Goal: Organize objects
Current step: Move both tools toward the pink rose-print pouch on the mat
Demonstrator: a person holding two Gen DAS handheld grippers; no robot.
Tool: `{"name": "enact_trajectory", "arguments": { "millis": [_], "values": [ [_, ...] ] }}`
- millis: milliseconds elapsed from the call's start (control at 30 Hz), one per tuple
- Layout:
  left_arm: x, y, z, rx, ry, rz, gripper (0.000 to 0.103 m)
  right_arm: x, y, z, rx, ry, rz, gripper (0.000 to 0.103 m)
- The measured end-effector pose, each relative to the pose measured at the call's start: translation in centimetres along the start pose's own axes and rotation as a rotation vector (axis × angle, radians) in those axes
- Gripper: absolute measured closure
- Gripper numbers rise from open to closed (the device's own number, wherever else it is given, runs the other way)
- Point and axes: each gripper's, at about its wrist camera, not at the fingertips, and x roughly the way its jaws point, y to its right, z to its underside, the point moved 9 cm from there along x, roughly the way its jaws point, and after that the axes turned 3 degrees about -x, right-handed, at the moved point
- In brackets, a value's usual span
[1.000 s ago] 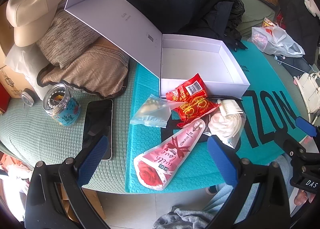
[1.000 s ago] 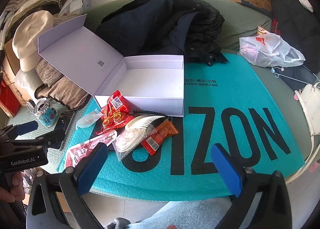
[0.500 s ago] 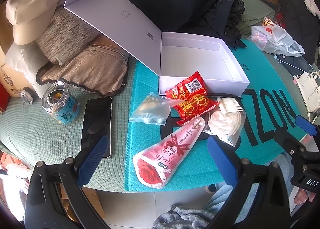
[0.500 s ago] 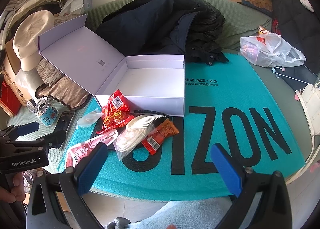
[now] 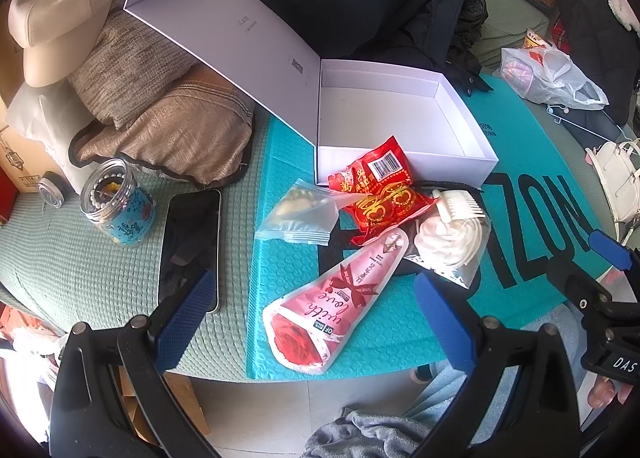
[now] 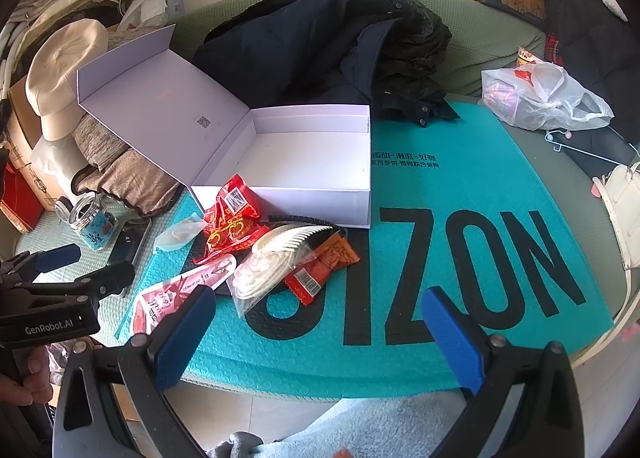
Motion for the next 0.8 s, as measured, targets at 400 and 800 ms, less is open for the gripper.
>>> {"name": "enact_trajectory", "arguments": {
  "millis": [400, 800],
  "values": [
    [0.6, -0.5, 1.0, -0.003, -0.019, 0.008, 0.003, 0.4, -0.5, 0.7, -0.005, -0.012, -0.018, 0.001],
    [3.2, 0.4, 3.3, 0.026, -0.074, 0.081, 0.003, 1.8, -1.5, 1.9, -0.043, -0.046, -0.045, 0.001]
  ]
}}
